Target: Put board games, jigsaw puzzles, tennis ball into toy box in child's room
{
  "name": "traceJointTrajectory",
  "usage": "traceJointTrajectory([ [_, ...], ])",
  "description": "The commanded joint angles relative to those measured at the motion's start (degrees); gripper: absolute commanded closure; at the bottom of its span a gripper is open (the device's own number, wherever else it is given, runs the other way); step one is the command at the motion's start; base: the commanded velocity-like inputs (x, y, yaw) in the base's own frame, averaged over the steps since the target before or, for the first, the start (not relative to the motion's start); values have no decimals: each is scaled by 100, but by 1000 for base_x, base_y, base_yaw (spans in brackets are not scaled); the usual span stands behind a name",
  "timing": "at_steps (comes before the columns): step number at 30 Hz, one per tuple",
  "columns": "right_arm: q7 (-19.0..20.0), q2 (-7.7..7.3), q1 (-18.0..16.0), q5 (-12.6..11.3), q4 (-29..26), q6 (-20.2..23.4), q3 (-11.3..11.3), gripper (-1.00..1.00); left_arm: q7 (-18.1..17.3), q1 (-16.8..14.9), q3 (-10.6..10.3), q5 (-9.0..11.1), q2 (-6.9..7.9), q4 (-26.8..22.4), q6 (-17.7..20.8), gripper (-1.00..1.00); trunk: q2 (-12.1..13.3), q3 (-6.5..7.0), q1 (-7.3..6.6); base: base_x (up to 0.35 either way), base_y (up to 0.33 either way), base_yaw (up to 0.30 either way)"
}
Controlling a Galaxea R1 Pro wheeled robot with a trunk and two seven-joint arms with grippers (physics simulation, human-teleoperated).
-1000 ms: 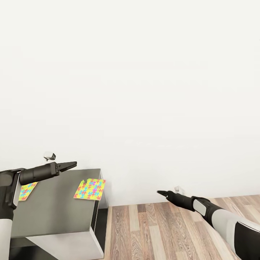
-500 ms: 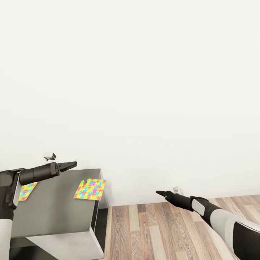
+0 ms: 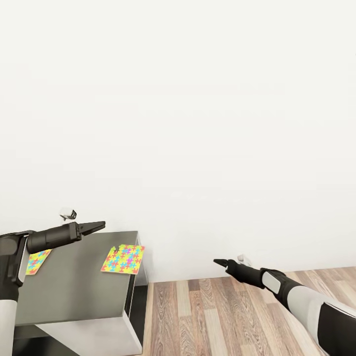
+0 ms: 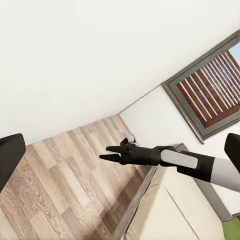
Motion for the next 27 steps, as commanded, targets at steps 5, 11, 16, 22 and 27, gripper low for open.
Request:
traceJointTrajectory([
  [5, -26, 24, -9, -83, -6, 344, -32, -100, -43, -6, 3, -46, -1, -1, 60, -100, -12, -12, 4, 0, 0, 0],
  [11, -129, 211, -5, -359, -3, 781, -488, -100, -43, -6, 5, -46, -1, -5, 60, -100, -12, -12, 4, 0, 0, 0],
  [16, -410, 334, -4, -475, -1, 904, -706, -100, -43, -3, 4, -46, -1, -5, 60, -100, -12, -12, 4, 0, 0, 0],
  [22, -632, 376, -4, -537, -4, 942, -820, -100, -43, 0, 6, -46, -1, 5, 60, -100, -12, -12, 4, 0, 4, 0],
  [27, -583, 368, -4, -548, -8, 930, -842, -100, -43, 1, 7, -46, -1, 17, 60, -100, -12, -12, 4, 50, 101, 0],
])
